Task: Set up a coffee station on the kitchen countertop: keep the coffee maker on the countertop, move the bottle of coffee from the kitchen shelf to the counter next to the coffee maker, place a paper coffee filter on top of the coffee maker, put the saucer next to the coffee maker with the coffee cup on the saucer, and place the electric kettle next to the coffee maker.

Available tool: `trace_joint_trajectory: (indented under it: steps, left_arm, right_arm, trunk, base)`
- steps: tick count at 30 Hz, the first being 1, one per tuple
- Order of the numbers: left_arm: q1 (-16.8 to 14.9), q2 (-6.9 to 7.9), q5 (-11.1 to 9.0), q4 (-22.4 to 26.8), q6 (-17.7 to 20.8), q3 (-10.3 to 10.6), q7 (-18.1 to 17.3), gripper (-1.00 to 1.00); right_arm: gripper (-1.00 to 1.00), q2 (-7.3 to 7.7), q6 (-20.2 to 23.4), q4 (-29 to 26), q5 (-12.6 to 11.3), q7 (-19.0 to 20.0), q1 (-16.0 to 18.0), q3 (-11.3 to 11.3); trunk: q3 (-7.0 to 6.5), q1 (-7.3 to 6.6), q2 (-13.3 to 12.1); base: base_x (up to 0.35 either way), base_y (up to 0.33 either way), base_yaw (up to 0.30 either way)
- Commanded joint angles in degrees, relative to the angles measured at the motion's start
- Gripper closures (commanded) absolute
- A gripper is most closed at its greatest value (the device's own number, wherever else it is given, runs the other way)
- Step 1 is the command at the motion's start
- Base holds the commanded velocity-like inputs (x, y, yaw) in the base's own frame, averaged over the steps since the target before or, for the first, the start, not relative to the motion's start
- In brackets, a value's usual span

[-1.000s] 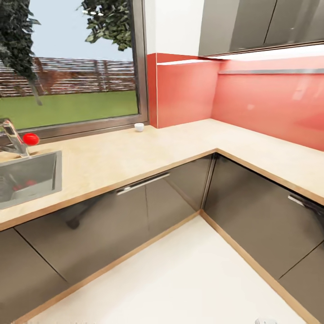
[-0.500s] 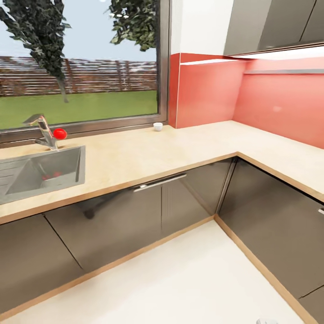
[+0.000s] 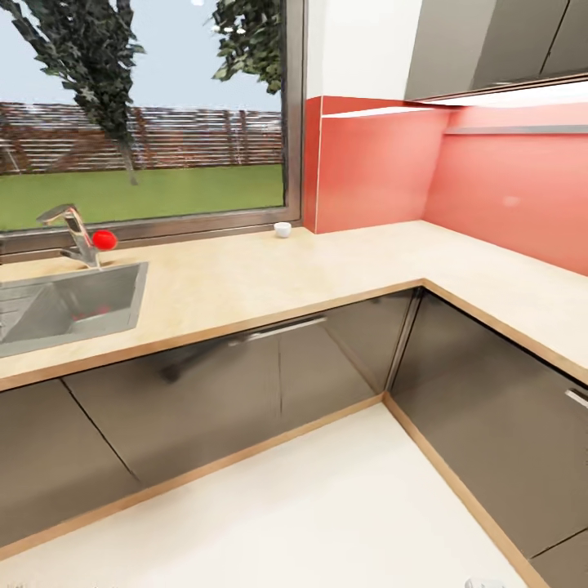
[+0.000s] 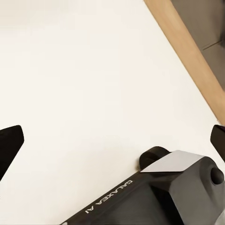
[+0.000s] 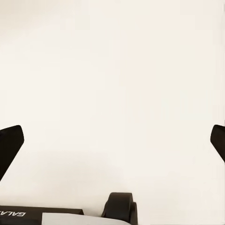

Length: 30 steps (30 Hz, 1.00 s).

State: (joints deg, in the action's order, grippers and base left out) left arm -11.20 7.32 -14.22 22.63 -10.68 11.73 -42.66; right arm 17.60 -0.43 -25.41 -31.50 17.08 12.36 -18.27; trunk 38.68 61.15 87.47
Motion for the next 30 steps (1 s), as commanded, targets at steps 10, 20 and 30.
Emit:
trace_joint_trajectory:
  steps: [10,20,30]
  left_arm:
    - [-0.1,0.06,-0.3,0.0,-0.4,0.4,0.0,-1.0]
    - [-0.1,0.06,-0.3,0.0,-0.4,0.4,0.0,-1.0]
    - [-0.1,0.06,-0.2,0.0,-0.3,0.4,0.0,-1.0]
  right_arm:
    - [-1.0,0.06,-0.1,0.0,-0.6,0.0,0.0,-0.4]
    - [-1.0,0.01,-0.1,0.1,-0.6,-0.2,0.0,-0.6]
    - [-1.0,-1.11,0.0,0.1,1.8,-3.7,0.0,-0.7]
  trunk:
    - [0.05,0.0,0.0]
    - [0.05,0.0,0.0]
    - [0.05,0.0,0.0]
  base:
    - [0.0,-0.306,0.249]
    - [0.0,-0.306,0.273]
    - [0.0,-0.188,0.159]
